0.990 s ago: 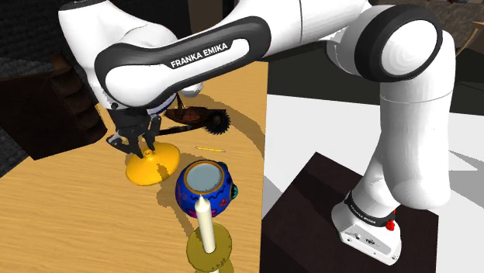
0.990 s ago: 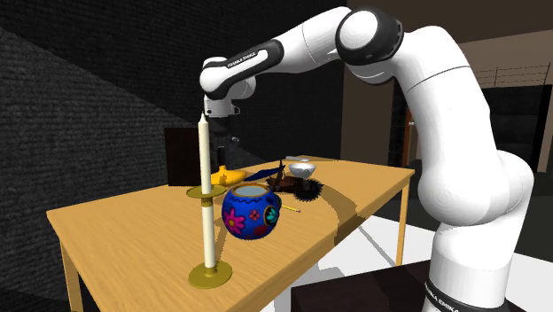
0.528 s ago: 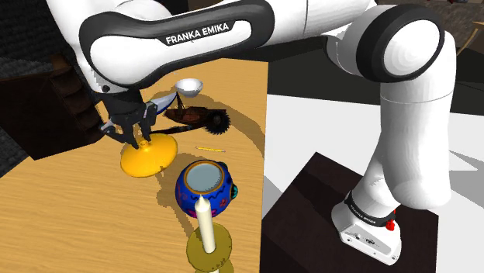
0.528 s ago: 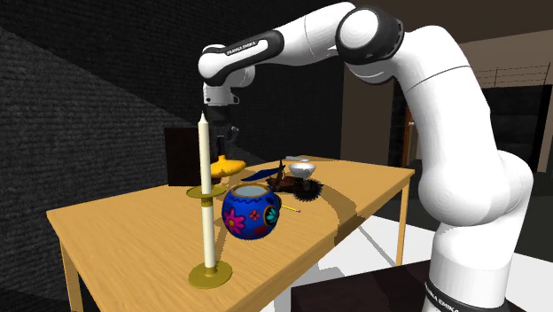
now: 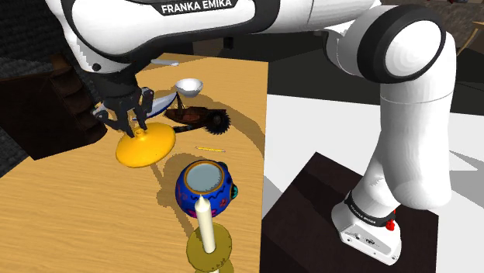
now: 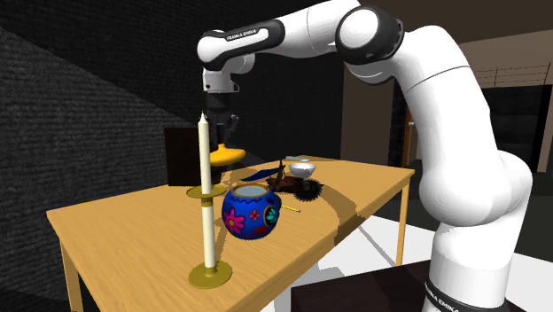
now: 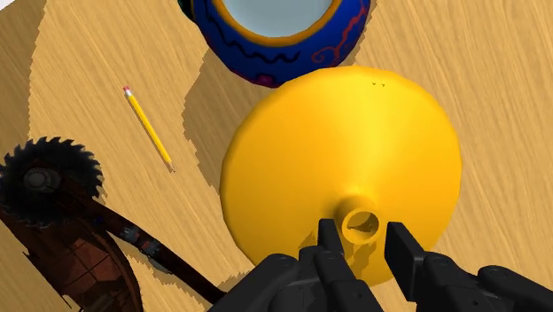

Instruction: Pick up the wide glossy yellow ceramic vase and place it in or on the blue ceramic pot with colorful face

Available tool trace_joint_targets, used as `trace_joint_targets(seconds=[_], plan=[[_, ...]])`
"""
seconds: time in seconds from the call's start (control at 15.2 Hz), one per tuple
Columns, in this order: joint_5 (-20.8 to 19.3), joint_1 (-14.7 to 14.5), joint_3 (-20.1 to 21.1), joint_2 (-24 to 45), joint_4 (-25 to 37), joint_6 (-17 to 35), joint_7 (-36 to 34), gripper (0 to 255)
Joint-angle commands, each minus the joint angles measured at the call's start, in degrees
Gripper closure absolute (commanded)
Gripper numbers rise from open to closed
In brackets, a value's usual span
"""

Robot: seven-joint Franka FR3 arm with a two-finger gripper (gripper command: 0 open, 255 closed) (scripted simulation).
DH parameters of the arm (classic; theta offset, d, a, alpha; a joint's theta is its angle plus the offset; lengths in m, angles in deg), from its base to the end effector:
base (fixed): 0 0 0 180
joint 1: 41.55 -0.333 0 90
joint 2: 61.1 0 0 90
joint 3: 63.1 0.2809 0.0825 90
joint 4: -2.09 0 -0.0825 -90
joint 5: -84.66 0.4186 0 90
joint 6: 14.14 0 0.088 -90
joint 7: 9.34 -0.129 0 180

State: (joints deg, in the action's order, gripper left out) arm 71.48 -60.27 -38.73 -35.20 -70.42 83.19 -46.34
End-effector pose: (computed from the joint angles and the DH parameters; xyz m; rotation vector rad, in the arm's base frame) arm 0.5658 0.4232 0.4606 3.1127 0.1459 0.0693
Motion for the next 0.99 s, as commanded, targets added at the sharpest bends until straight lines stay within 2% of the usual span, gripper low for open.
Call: trace_joint_targets(seconds=[0.0,0.13,0.53,0.92], plan=[[-0.02,-0.33,0.04,0.15,2.19,-2.02,0.12,255],[-0.13,-0.66,0.04,0.51,4.23,-3.69,0.23,255],[6.33,4.32,1.46,-16.42,-15.85,0.70,1.58,255],[12.96,6.12,0.73,-31.57,-29.65,0.98,4.71,255]])
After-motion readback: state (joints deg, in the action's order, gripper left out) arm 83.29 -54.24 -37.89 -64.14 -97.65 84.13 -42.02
